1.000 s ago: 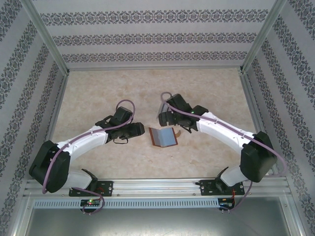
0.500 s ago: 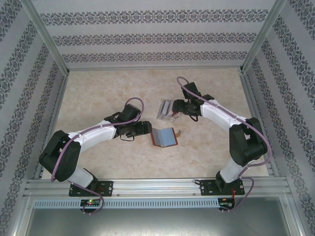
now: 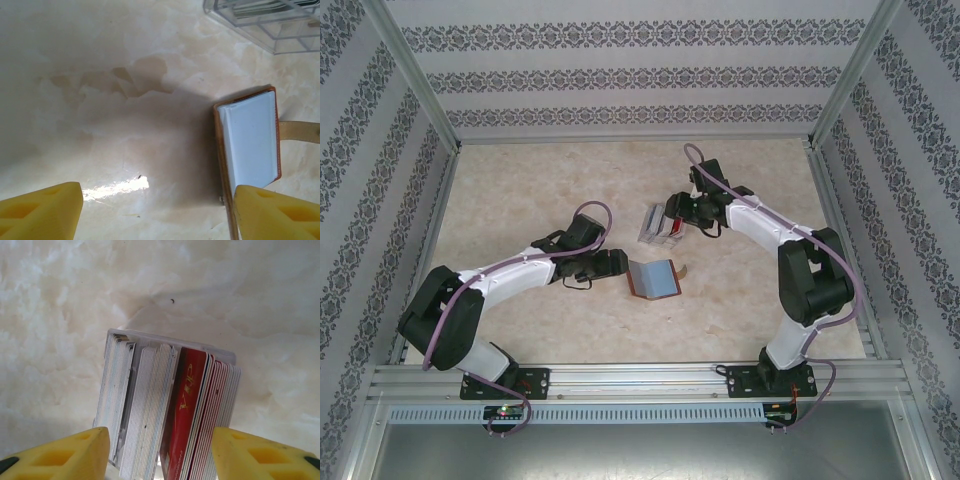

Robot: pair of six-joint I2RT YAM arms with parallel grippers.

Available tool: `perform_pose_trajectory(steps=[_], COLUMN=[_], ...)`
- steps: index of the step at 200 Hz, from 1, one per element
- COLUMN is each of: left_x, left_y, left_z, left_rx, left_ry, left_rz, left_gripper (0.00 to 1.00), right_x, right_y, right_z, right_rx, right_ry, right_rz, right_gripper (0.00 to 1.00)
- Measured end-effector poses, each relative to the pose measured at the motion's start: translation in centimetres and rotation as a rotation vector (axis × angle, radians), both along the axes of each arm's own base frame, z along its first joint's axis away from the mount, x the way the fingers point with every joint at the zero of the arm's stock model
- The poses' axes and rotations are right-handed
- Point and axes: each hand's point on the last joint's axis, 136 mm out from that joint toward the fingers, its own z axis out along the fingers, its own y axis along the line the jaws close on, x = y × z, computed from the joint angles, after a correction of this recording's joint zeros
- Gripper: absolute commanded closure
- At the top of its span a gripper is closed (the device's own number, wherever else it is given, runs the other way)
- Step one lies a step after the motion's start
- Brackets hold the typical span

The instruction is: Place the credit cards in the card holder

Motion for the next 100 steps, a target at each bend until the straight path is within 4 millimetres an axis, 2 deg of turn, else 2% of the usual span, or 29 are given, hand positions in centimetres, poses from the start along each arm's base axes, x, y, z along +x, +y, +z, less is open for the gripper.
perform_pose_trajectory(steps=[62,100], left_x=[-0.2,-0.2], left_y=[0.2,0.2], left_z=[-0.3,-0.3], left_rx=[0.002,0.002], left_ry=[0.003,0.001], left_rz=[0.000,0.000], left_gripper=[0.21,0.22], right_x=[0.1,-0.5], right_y=[0.2,-0.8], right_z=[0.4,1.0], right_rx=[0.032,0.007], right_ry=[0.000,-0.020], right_rz=[-0.009,-0.033], right_gripper=[0.32,0.31])
